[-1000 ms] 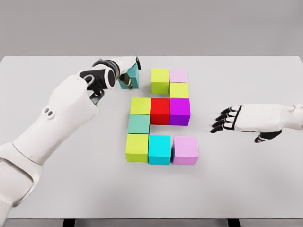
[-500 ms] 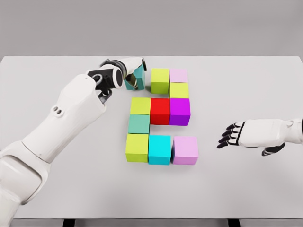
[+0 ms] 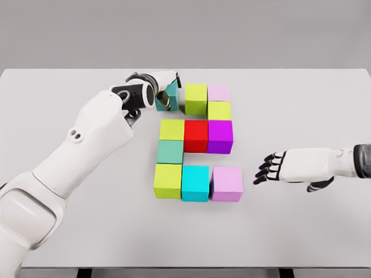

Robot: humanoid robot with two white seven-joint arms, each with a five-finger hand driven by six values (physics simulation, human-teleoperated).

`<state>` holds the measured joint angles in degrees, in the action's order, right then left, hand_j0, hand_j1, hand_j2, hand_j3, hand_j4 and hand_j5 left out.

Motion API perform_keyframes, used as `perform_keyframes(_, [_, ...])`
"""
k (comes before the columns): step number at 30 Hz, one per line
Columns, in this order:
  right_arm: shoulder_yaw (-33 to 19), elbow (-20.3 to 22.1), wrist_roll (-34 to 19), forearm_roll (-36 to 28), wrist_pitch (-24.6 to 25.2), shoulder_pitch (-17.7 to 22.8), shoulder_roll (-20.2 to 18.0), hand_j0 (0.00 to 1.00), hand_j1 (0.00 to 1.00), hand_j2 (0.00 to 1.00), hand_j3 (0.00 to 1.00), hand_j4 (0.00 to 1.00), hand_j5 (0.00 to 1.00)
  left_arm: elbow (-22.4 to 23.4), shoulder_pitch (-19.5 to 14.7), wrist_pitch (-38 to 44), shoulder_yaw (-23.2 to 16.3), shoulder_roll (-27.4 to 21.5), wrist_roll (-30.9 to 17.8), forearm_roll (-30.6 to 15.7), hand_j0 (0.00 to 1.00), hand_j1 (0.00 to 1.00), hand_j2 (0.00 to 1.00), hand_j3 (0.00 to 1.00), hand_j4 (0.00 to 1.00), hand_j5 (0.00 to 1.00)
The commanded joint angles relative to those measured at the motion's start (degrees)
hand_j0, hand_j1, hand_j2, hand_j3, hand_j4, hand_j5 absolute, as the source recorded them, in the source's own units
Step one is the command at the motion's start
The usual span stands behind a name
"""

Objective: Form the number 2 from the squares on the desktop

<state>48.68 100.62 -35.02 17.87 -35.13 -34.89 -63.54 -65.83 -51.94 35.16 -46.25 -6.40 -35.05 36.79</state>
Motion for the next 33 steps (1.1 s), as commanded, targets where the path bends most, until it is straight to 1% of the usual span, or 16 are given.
perform_keyframes(1, [0.1, 0.0, 0.0, -0.2, 0.1, 0.0, 0.5, 1.00, 1.00, 1.00, 1.00, 1.00, 1.00, 0.3, 0.0, -0.2, 0.0, 0.1, 0.1, 0.3, 0.44, 0.44, 0.44, 0.44, 0.44, 0.44])
perform_keyframes(5, [0.1, 0.0, 0.0, -0.1, 0.1, -0.1, 1.0, 1.00, 1.00, 1.00, 1.00, 1.00, 1.00, 1.6, -0.7, -0.2, 0.0, 1.0, 0.1, 0.7, 0.45, 0.45, 0.45, 0.45, 0.45, 0.45])
perform_keyframes(8, [0.4, 0.1, 0.0, -0.1, 0.1, -0.2, 1.6, 1.00, 1.00, 1.00, 1.00, 1.00, 1.00, 1.7, -0.7, -0.2, 0.0, 1.1, 0.1, 0.8, 0.53, 0.53, 0.53, 0.53, 0.53, 0.53])
perform_keyframes(9, [0.4, 0.1, 0.0, -0.1, 0.1, -0.3, 1.7, 1.00, 1.00, 1.00, 1.00, 1.00, 1.00, 1.7, -0.7, -0.2, 0.0, 1.1, 0.1, 0.8, 0.58, 0.58, 0.58, 0.58, 0.58, 0.58])
perform_keyframes(12, [0.8, 0.0, 0.0, -0.1, 0.1, -0.4, 2.2, 1.00, 1.00, 1.00, 1.00, 1.00, 1.00, 1.7, -0.8, -0.2, 0.0, 1.1, 0.1, 0.8, 0.69, 0.69, 0.69, 0.69, 0.69, 0.69])
perform_keyframes(13, [1.2, 0.0, 0.0, -0.1, 0.1, -0.4, 2.5, 1.00, 1.00, 1.00, 1.00, 1.00, 1.00, 1.6, -0.7, -0.2, 0.0, 1.1, 0.1, 0.8, 0.69, 0.69, 0.69, 0.69, 0.69, 0.69])
perform_keyframes(16, [1.3, 0.0, 0.0, 0.1, 0.1, -0.4, 3.0, 1.00, 1.00, 1.00, 1.00, 1.00, 1.00, 1.6, -0.8, -0.2, 0.0, 1.0, 0.1, 0.9, 0.76, 0.76, 0.76, 0.76, 0.76, 0.76])
perform_keyframes(21, [1.3, 0.1, 0.0, 0.2, 0.1, -0.7, 3.5, 1.00, 1.00, 1.00, 1.00, 1.00, 1.00, 1.6, -0.7, -0.2, 0.0, 1.0, 0.1, 0.9, 0.85, 0.85, 0.85, 0.85, 0.85, 0.85])
perform_keyframes(24, [1.3, 0.1, 0.0, 0.3, 0.1, -0.7, 3.6, 1.00, 1.00, 1.00, 1.00, 1.00, 1.00, 1.6, -0.7, -0.2, 0.0, 1.0, 0.1, 0.9, 0.87, 0.87, 0.87, 0.87, 0.87, 0.87])
perform_keyframes(33, [2.0, 0.1, 0.0, 0.5, 0.1, -1.1, 4.3, 1.00, 1.00, 1.00, 1.00, 1.00, 1.00, 1.6, -0.6, -0.2, 0.0, 1.1, 0.1, 0.9, 0.88, 0.88, 0.88, 0.88, 0.88, 0.88])
